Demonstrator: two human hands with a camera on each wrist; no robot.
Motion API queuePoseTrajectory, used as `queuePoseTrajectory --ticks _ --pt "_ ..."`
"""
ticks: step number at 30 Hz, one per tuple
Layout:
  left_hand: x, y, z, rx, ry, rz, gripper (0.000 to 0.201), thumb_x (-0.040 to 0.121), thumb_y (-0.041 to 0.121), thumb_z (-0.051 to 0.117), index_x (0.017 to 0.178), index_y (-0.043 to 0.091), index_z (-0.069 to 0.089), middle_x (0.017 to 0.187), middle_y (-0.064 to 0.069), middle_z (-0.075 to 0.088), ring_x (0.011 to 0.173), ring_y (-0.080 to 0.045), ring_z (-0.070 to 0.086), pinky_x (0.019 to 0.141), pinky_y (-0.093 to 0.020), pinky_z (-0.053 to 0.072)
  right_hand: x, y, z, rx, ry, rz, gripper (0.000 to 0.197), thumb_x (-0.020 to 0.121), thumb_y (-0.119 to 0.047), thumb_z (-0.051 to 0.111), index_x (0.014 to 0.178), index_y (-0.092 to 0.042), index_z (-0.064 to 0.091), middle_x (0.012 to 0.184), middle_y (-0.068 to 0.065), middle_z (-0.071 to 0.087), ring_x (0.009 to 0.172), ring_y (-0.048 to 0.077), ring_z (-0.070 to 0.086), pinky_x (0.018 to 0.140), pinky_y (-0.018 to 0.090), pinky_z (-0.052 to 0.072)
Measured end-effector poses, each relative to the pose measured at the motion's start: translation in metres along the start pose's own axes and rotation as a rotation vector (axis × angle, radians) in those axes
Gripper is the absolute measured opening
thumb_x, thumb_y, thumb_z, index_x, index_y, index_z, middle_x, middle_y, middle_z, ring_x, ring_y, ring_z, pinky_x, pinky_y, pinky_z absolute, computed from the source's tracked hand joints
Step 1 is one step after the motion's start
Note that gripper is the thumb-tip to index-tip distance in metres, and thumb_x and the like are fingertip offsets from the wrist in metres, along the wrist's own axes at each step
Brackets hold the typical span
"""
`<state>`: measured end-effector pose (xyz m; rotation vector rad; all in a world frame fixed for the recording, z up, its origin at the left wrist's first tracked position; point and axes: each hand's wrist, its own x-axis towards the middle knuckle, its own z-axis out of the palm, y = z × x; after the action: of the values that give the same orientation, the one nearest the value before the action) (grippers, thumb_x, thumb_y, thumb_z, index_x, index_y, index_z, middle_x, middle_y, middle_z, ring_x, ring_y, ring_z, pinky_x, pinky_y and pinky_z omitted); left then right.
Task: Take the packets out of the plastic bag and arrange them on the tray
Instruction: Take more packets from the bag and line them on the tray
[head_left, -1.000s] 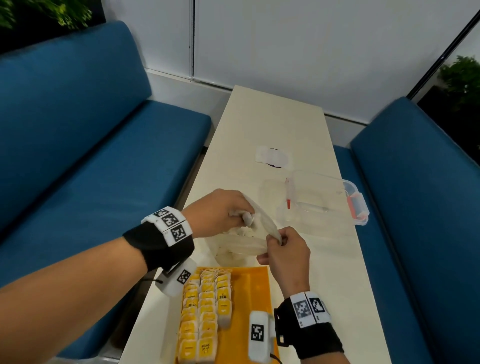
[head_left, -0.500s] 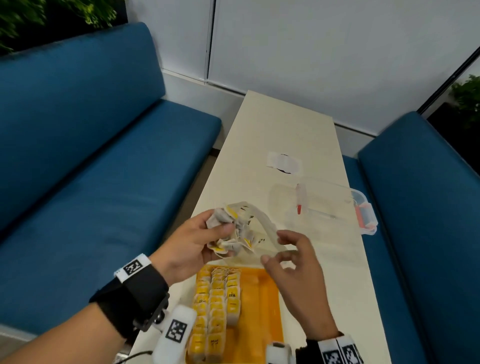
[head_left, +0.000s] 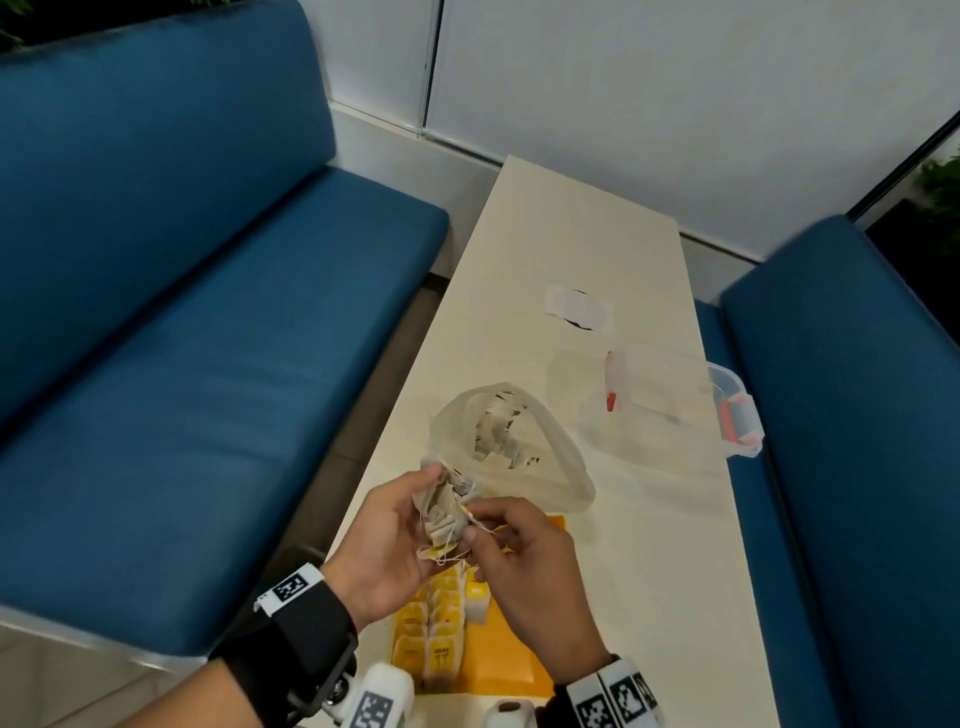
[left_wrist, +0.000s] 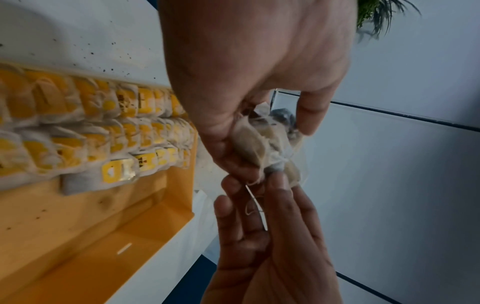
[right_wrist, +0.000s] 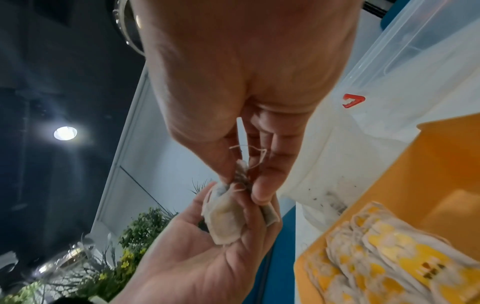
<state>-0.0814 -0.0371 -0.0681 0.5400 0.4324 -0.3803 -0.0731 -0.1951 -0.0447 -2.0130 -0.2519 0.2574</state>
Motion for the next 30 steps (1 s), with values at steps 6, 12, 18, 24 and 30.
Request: queuePoseTrajectory --ticks 6,12,18,24,30 --pt "0.005 -0.01 -0.008 -0.042 0.034 -0.055 0.049 0.096 0.046 0.059 0.124 0.007 0.071 0.108 -0.013 0.072 0.081 -0.023 0.068 0.068 -0.032 0.055 -0.001 0.002 0.001 -0.21 0.055 -0.074 0.014 0.091 -0.023 0.071 0.101 -0.031 0.076 0.09 -0.013 0.061 0.089 0.003 0.062 0.071 0.008 0.046" --pt "0.011 -0.013 -0.019 -0.049 0.078 -0.031 0.04 0.096 0.042 0.06 0.119 0.009 0.068 0.1 -0.014 0.071 0.076 -0.021 0.068 0.063 -0.031 0.055 0.005 0.0 -0.008 -0.074 0.11 -0.012 0.02 0.091 -0.019 0.07 0.09 -0.038 0.075 0.076 -0.011 0.073 0.069 0.005 0.068 0.067 0.023 0.055" --pt "0.011 -0.012 -0.027 -0.069 0.103 -0.018 0.04 0.095 0.04 0.063 0.115 0.006 0.067 0.099 -0.017 0.071 0.079 -0.023 0.071 0.062 -0.031 0.06 0.004 -0.004 -0.021 0.044 0.095 0.095 0.012 0.087 -0.016 0.072 0.086 -0.028 0.077 0.077 -0.004 0.075 0.074 0.015 0.072 0.065 0.029 0.056" --pt "0.011 -0.011 -0.04 -0.069 0.144 -0.008 0.045 0.091 0.04 0.067 0.122 0.008 0.063 0.094 -0.013 0.071 0.08 -0.023 0.072 0.063 -0.032 0.062 0.006 0.01 -0.033 -0.283 -0.114 0.084 0.03 0.086 -0.007 0.067 0.102 -0.033 0.065 0.081 -0.007 0.063 0.075 0.008 0.061 0.071 0.022 0.054" --pt "0.012 -0.013 -0.045 -0.041 0.152 0.01 0.052 0.087 0.041 0.07 0.126 0.006 0.063 0.097 -0.014 0.072 0.082 -0.023 0.072 0.064 -0.032 0.062 -0.002 0.03 -0.033 -0.41 -0.188 0.179 0.011 0.082 -0.014 0.07 0.081 -0.023 0.064 0.079 -0.009 0.065 0.075 -0.003 0.058 0.064 0.011 0.045"
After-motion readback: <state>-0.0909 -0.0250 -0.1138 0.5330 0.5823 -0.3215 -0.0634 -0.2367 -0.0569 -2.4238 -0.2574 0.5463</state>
